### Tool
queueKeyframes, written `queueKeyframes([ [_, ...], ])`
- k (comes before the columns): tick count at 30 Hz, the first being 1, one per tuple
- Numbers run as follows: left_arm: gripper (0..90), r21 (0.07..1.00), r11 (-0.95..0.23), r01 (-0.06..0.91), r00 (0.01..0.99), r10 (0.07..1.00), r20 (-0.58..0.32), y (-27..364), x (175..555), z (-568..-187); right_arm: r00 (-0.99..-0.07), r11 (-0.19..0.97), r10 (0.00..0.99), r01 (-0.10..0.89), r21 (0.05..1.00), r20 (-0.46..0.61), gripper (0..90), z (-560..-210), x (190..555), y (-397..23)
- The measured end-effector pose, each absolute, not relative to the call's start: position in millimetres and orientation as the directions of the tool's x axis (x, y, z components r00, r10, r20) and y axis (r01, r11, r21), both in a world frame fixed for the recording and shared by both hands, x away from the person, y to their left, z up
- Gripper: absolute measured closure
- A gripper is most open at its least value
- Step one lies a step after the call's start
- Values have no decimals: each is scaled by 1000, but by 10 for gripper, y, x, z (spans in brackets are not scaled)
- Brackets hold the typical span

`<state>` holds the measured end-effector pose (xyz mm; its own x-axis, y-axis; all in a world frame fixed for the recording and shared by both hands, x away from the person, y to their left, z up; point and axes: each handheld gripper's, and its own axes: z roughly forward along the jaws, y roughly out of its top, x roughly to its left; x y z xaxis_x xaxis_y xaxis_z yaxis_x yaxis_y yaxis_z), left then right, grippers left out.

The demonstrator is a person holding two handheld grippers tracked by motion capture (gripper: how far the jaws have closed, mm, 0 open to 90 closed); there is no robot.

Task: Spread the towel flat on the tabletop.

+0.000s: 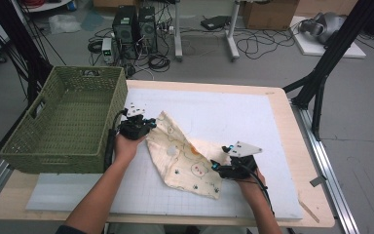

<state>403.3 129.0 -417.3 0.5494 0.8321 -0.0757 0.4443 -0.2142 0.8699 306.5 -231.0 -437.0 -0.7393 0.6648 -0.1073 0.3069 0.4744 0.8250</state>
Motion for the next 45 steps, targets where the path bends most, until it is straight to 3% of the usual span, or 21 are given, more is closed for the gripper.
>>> queueKeyframes([
  [4, 870, 871, -209, 445, 548, 832, -81, 1322, 4038, -4175, -770, 541, 620, 280, 793, -152, 336, -4415, 3071, -2128],
  [6, 870, 871, -207, 445, 548, 832, -83, 1328, 4038, -4174, -744, 575, 637, 282, 768, -203, 469, -4438, 3098, -2113],
  [8, 871, 873, -211, 440, 552, 830, -78, 1328, 4034, -4171, -716, 576, 661, 291, 764, -226, 754, -4427, 3155, -2159],
  [10, 871, 872, -213, 440, 557, 827, -78, 1320, 4032, -4178, -683, 539, 701, 319, 780, -205, 838, -4392, 3262, -2219],
  [12, 870, 868, -220, 444, 558, 826, -76, 1313, 4034, -4192, -645, 495, 743, 346, 797, -181, 842, -4334, 3391, -2260],
  [17, 861, 860, -229, 456, 553, 830, -73, 1306, 4025, -4228, -558, 473, 804, 393, 788, -205, 834, -4207, 3782, -2272],
  [19, 768, 854, -229, 467, 545, 835, -74, 1295, 3997, -4227, -508, 459, 835, 428, 779, -213, 778, -4192, 3934, -2272],
  [22, 549, 859, -217, 464, 531, 844, -73, 1313, 3948, -4189, -401, 413, 887, 463, 784, -231, 566, -4196, 4067, -2282],
  [25, 478, 873, -187, 451, 548, 829, -106, 1361, 3909, -4143, -334, 379, 912, 462, 802, -238, 510, -4151, 4036, -2331],
  [35, 461, 869, -279, 410, 719, 685, -119, 1067, 3724, -4141, -416, 354, 892, 397, 847, -178, 450, -4033, 3618, -2562],
  [45, 417, 828, -374, 417, 777, 619, -112, 733, 3609, -4269, -467, 323, 878, 420, 848, -103, 372, -4208, 3153, -2747],
])
